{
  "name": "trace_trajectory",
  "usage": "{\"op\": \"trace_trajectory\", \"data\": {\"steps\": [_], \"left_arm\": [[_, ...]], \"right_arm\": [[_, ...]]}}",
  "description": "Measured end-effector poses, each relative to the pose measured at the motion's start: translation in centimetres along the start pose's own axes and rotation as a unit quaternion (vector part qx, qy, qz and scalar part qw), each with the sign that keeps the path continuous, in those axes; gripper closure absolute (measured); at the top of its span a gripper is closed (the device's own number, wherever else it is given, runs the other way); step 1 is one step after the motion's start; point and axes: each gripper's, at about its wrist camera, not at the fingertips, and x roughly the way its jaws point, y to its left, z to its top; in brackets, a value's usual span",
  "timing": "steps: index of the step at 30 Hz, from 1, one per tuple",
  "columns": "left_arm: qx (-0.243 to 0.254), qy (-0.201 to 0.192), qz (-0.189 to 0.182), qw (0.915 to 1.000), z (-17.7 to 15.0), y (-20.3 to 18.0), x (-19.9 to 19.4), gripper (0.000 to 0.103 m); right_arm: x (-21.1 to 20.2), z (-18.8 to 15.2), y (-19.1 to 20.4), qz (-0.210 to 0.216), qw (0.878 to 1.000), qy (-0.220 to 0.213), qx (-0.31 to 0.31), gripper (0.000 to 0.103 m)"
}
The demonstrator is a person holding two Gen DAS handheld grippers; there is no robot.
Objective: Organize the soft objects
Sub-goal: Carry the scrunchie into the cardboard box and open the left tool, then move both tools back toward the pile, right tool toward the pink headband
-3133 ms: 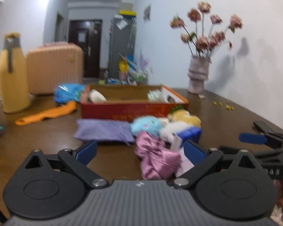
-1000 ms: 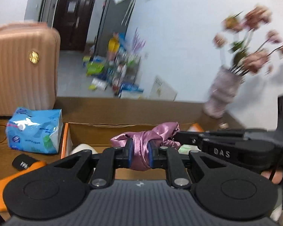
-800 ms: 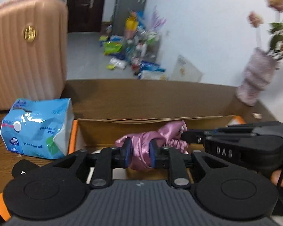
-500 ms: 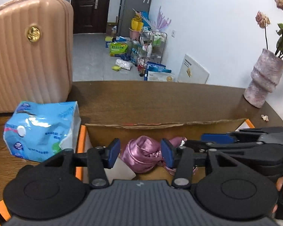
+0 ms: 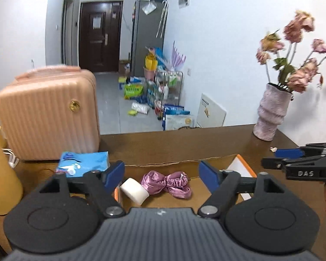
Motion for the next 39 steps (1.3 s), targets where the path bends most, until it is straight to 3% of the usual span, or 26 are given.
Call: {"op": "trace_trajectory", "data": {"steps": [2,5,9,11,13,17,20,27,31,33,39], "left_arm": [[0.01,-0.008,0.001,0.9999,-0.8,-0.9,-2.3,0.024],[0.012,-0.03,0.007,0.9995,-2.9,-1.8,-5.6,0.018],[0.002,-0.073,0.003,0.9973,-7.6,-2.5,-10.8,0.015],[0.004,-0.112,0.002,0.9937,-10.3,-3.1,-13.6,0.006],[-0.001,-0.138,0.012,0.9903,-12.6,-3.6,-16.0,0.005],[-0.001,-0.159,0.022,0.987,-16.7,-4.8,-20.0,0.004],[-0.024,-0.157,0.0,0.9873,-19.5,-5.0,-22.6,0.003],[-0.048,-0.158,-0.003,0.9863,-25.5,-6.0,-26.9,0.001],[-0.026,-0.138,-0.013,0.99,-28.0,-6.3,-27.5,0.0],[-0.019,-0.126,-0.015,0.9917,-28.1,-6.5,-26.9,0.0],[-0.021,-0.112,-0.023,0.9933,-28.4,-7.1,-24.9,0.0]], "right_arm": [[-2.7,-0.8,-0.3,0.0,1.0,-0.015,0.003,0.044],[-6.5,-2.6,0.0,0.013,0.999,-0.042,0.009,0.043],[-11.5,-6.6,1.0,0.021,0.995,-0.098,0.003,0.041],[-13.6,-8.7,1.8,0.02,0.992,-0.127,-0.006,0.034],[-15.4,-10.9,2.5,0.018,0.989,-0.149,-0.016,0.03],[-17.7,-15.4,4.3,0.016,0.985,-0.168,-0.028,0.03],[-19.9,-19.1,5.7,0.02,0.982,-0.185,-0.035,0.03],[-24.6,-26.7,8.5,0.058,0.981,-0.183,-0.039,0.03],[-26.7,-30.5,9.1,0.073,0.981,-0.179,-0.016,0.028],[-27.0,-31.6,9.4,0.096,0.982,-0.164,-0.012,0.028],[-26.1,-32.0,9.8,0.087,0.984,-0.157,-0.013,0.028]]}}
